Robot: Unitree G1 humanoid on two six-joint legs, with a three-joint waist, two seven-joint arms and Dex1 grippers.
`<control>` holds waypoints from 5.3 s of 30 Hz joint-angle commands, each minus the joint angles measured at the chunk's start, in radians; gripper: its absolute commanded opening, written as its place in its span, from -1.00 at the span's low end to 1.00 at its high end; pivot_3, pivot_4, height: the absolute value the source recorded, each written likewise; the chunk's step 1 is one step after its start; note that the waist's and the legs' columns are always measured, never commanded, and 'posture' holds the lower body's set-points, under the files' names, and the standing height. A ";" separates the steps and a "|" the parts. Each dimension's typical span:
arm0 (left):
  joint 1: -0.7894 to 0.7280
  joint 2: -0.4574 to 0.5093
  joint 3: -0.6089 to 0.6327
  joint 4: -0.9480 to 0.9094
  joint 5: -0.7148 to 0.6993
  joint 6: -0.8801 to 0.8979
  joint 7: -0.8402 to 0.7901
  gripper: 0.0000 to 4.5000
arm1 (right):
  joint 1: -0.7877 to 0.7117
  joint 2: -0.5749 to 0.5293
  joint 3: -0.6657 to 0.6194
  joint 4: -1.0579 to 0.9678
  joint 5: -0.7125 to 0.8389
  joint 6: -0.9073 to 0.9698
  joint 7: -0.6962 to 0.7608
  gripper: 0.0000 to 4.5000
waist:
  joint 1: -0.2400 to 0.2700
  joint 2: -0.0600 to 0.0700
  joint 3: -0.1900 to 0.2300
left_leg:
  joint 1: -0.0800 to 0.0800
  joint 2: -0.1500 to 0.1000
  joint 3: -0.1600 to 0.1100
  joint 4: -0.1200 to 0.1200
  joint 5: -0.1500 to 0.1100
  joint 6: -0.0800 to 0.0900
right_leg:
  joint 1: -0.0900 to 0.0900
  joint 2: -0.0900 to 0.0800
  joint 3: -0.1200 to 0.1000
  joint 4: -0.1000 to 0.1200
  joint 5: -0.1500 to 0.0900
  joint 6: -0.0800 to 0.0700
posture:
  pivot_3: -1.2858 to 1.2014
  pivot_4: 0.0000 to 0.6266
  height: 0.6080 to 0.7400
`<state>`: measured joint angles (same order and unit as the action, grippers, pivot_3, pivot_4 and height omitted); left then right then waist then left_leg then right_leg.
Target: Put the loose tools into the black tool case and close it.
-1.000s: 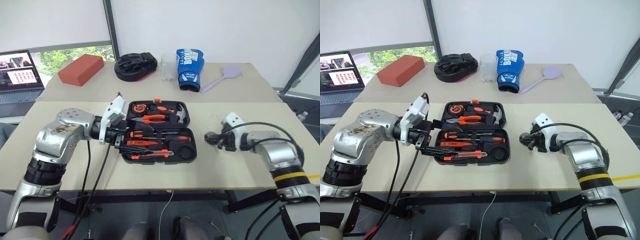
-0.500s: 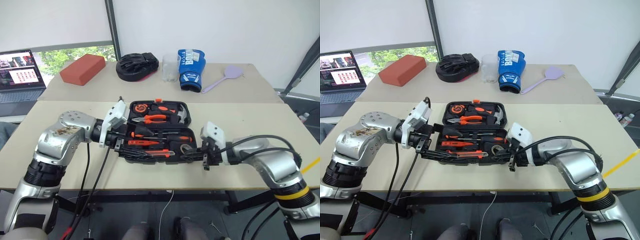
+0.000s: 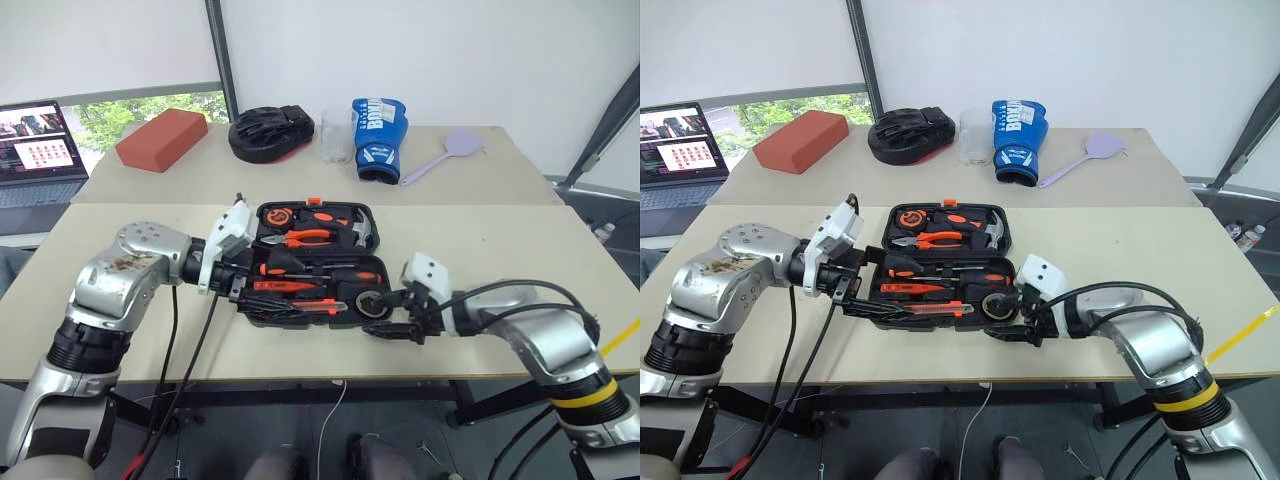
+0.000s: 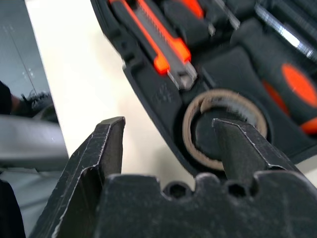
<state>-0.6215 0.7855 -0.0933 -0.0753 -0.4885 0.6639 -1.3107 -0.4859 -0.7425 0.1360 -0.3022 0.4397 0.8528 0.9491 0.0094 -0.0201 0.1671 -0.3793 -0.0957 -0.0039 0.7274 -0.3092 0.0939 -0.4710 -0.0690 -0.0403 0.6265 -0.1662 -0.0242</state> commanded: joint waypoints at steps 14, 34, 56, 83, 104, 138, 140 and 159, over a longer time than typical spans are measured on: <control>0.112 0.008 0.089 0.355 0.231 -0.321 0.203 -0.98 | -0.190 0.052 0.026 0.548 -0.229 -0.507 0.066 -1.00 | 0.004 0.000 0.000 | 0.000 0.000 0.001 -0.001 0.000 -0.001 | 0.000 -0.001 -0.001 -0.001 0.000 0.000 | 0.03 -0.52 1.00; 0.030 -0.040 -0.002 0.346 0.261 -0.333 0.066 -0.98 | -0.300 0.106 0.020 0.782 -0.375 -0.648 0.035 -1.00 | 0.000 0.000 0.000 | -0.001 0.000 0.001 -0.001 0.000 0.000 | -0.001 -0.001 0.000 -0.001 0.000 0.000 | 0.03 -0.52 1.00; 0.099 0.022 -0.042 0.299 0.269 -0.344 -0.099 -0.98 | -0.061 0.024 0.106 0.377 -0.354 -0.589 0.282 -1.00 | -0.010 0.001 0.000 | -0.003 0.000 0.000 -0.004 0.000 0.000 | -0.004 0.000 0.000 -0.001 0.001 -0.001 | 0.03 -0.52 1.00; -0.278 -0.093 0.189 0.772 0.172 0.299 0.303 0.93 | -0.266 0.139 -0.149 0.508 -0.208 0.074 -0.095 0.97 | 0.002 0.000 0.000 | 0.000 0.000 0.000 0.000 0.002 -0.003 | 0.000 0.000 0.000 0.004 0.003 -0.003 | 0.03 -0.52 1.00; -0.377 -0.233 0.183 0.896 0.186 0.240 0.399 -1.00 | -0.435 0.325 -0.146 0.800 -0.203 0.071 -0.259 -0.86 | -0.019 0.001 -0.001 | 0.002 0.000 0.000 -0.002 0.002 -0.011 | 0.000 0.000 0.000 0.004 0.003 -0.004 | 0.03 -0.52 1.00; 0.345 -0.153 0.349 -0.106 0.076 -0.174 0.585 -0.43 | 0.221 0.141 -0.268 0.093 -0.203 -0.516 -0.292 -0.42 | -0.010 0.002 -0.001 | 0.013 0.000 0.002 -0.016 0.003 -0.013 | 0.006 0.000 0.001 -0.004 0.004 -0.005 | 0.03 -0.52 1.00; 0.391 -0.067 0.421 -0.160 -0.073 0.018 0.511 -0.15 | 0.282 0.053 -0.322 0.014 -0.101 -0.416 -0.193 -0.14 | -0.010 0.001 -0.001 | 0.011 0.000 0.002 -0.015 0.004 -0.011 | 0.004 0.000 0.001 -0.003 0.004 -0.005 | 0.03 -0.52 1.00; -0.405 -0.229 -0.090 1.029 0.471 -0.747 0.225 -0.96 | 0.262 -0.108 0.027 0.026 -0.211 -0.550 0.190 -1.00 | 0.026 -0.001 -0.001 | 0.011 0.001 0.004 -0.011 0.002 -0.003 | 0.011 0.001 0.000 -0.015 0.008 0.004 | 0.03 -0.52 1.00</control>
<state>-0.9864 0.5637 -0.1595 0.8803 -0.0703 0.0139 -1.0744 -0.1934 -0.8602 0.1451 -0.2909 0.2527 0.3307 1.1384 0.0354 -0.0207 0.1659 -0.3718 -0.0950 0.0008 0.7168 -0.3063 0.0923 -0.4633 -0.0679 -0.0408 0.6114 -0.1584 -0.0204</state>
